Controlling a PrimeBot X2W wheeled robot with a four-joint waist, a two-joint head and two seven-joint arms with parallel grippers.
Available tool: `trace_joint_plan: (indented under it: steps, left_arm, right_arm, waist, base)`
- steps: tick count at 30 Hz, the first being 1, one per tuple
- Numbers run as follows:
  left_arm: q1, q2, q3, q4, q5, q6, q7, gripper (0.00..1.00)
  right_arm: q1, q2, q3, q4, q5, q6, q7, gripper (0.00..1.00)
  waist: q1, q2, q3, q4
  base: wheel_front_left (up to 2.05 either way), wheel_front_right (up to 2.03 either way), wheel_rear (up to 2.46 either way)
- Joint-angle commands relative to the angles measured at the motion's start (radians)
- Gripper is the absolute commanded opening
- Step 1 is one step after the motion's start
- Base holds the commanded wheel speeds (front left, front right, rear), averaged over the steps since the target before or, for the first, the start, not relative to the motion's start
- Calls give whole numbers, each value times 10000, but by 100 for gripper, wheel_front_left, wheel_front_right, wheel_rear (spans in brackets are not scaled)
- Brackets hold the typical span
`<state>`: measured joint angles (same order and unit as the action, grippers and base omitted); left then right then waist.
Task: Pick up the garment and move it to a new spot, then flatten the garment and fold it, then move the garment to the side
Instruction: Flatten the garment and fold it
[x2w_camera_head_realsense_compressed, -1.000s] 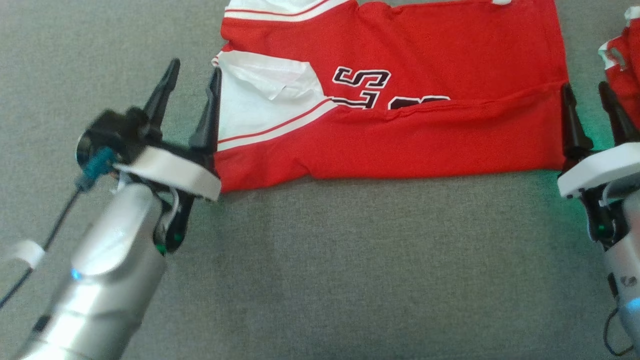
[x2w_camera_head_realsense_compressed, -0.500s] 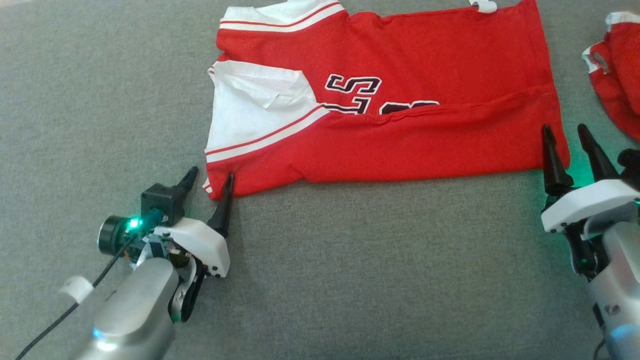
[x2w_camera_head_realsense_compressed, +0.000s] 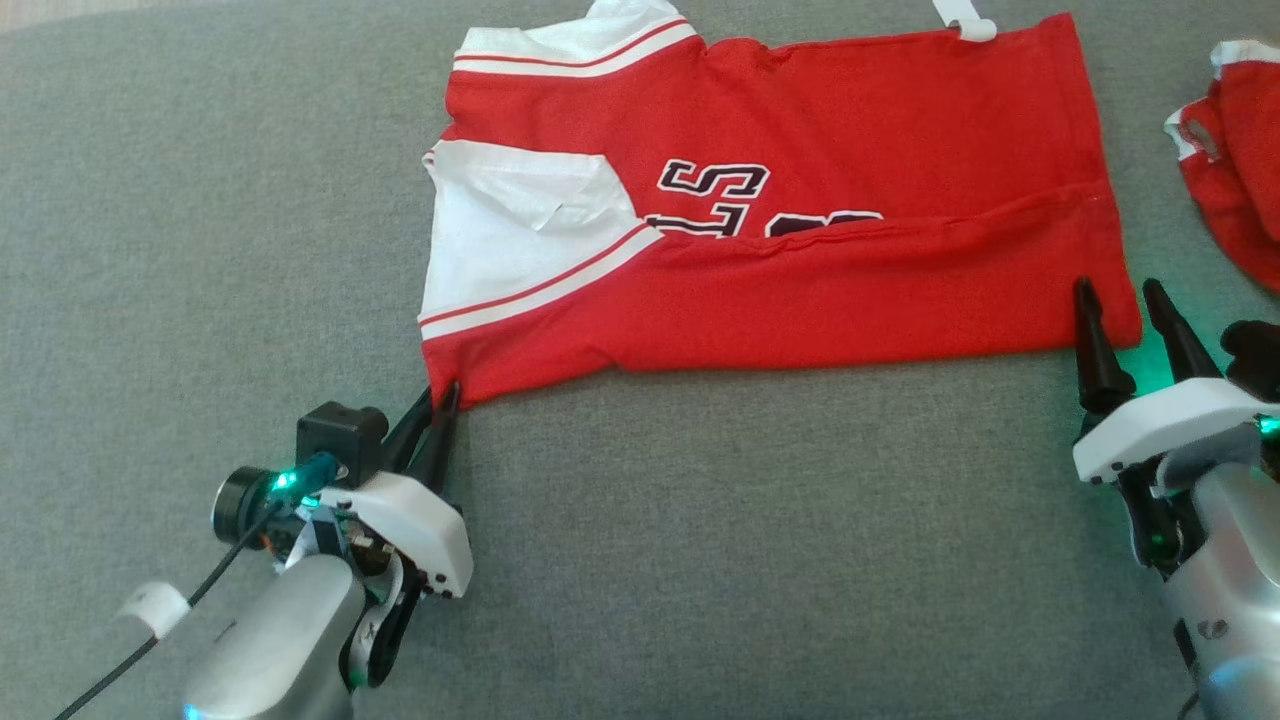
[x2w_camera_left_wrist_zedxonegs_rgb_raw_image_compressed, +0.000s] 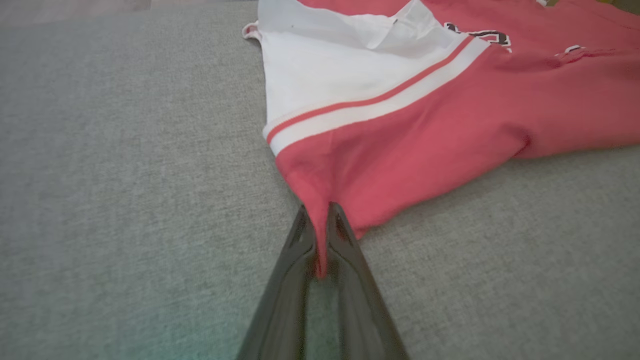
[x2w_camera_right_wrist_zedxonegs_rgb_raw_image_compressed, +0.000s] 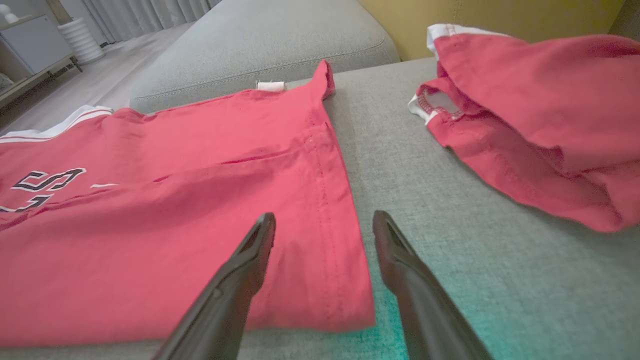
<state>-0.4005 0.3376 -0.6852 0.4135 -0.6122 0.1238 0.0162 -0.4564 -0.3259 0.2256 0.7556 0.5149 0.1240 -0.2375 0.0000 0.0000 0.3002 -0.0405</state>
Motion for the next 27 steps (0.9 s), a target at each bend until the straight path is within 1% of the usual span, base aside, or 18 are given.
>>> trace_joint_plan:
  steps: [1, 7, 8, 9, 10, 16, 18, 27]
  left_arm:
    - [158, 409, 207, -203, 23, 108, -65, 0]
    - [47, 650, 249, -696, 217, 254, -254, 0]
    - [32, 680, 250, -751, 244, 271, -278, 0]
    - [20, 710, 238, -798, 287, 289, -314, 0]
    - [19, 733, 225, -834, 327, 312, -347, 0]
    - [170, 776, 114, -946, 414, 367, -458, 0]
    - [331, 774, 27, -1040, 448, 414, -482, 0]
    - [1829, 695, -312, -1708, 268, 794, -662, 0]
  right_arm:
    - [69, -95, 120, -37, 146, 67, 20, 100]
    - [-243, -129, 54, 641, 382, 67, 574, 100]
    - [-274, -118, 94, 716, 458, 67, 740, 88]
    - [-284, -111, 146, 741, 550, 67, 883, 38]
    - [-275, -125, 213, 731, 636, 67, 1016, 0]
    - [58, -497, 395, 427, 923, 67, 1273, 0]
    - [325, -717, 422, 255, 1021, 67, 1295, 0]
    - [2047, -1734, 396, -966, 1381, 67, 1698, 0]
  waist:
    - [0, 0, 23, 58]
    - [0, 0, 57, 184]
    - [0, 0, 52, 207]
    - [0, 0, 32, 235]
    - [0, 0, 12, 261]
    - [0, 0, -280, 401]
    - [0, 0, -487, 487]
    - [0, 0, -1480, 849]
  base:
    - [0, 0, 0]
    - [0, 0, 0]
    - [0, 0, 0]
    - [0, 0, 0]
    - [0, 0, 0]
    - [0, 0, 0]
    - [0, 0, 0]
    - [0, 0, 0]
